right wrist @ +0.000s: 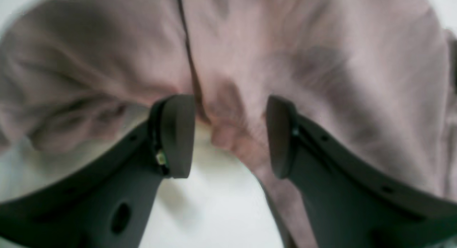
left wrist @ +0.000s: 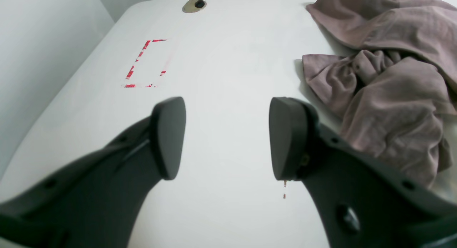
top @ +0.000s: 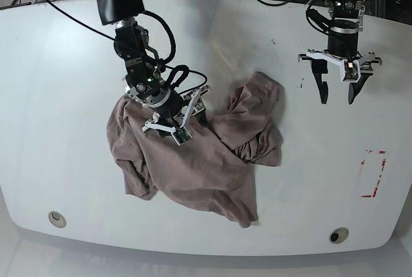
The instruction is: Layout the t-shirt on the table in an organized manner, then fold the t-shirt properly
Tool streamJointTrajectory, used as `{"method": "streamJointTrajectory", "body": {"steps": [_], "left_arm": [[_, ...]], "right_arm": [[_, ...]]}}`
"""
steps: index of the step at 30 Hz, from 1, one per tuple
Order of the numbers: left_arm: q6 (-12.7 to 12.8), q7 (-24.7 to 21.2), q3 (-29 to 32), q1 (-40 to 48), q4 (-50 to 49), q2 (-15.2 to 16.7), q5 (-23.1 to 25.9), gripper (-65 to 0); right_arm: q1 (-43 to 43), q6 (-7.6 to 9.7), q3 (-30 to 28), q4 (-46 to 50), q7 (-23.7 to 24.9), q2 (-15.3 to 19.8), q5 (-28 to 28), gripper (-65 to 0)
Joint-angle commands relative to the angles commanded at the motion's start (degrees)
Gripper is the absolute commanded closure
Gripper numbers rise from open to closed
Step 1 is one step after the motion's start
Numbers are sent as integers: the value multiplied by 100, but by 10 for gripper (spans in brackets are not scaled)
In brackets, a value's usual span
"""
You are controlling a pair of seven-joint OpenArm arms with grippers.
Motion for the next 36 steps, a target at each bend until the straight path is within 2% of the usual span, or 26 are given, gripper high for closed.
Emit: {"method": "streamJointTrajectory", "body": {"steps": [4, 15, 26, 28, 33, 35, 36], "left_arm": [[0, 0, 0, -9, -9, 0, 0, -349], [0, 0, 0, -18, -9, 0, 0, -349], [0, 0, 9, -35, -18, 0, 0, -349], [0, 0, 9, -35, -18, 0, 0, -349], [0, 0, 9, -35, -18, 0, 0, -349], [0, 0, 9, -35, -18, 0, 0, -349], [0, 0, 9, -35, -18, 0, 0, -349]], "right_arm": [[88, 0, -35, -167, 9, -9, 0, -308], [202, -9, -44, -976, 712, -9, 0, -308], [255, -9, -44, -1029, 756, -9, 0, -303], [255, -9, -44, -1029, 756, -9, 0, -268], [343, -9, -26, -1037, 756, 0, 0, -11], [343, -9, -26, -1037, 756, 26, 0, 0], [343, -9, -26, -1037, 756, 26, 0, -16]]}}
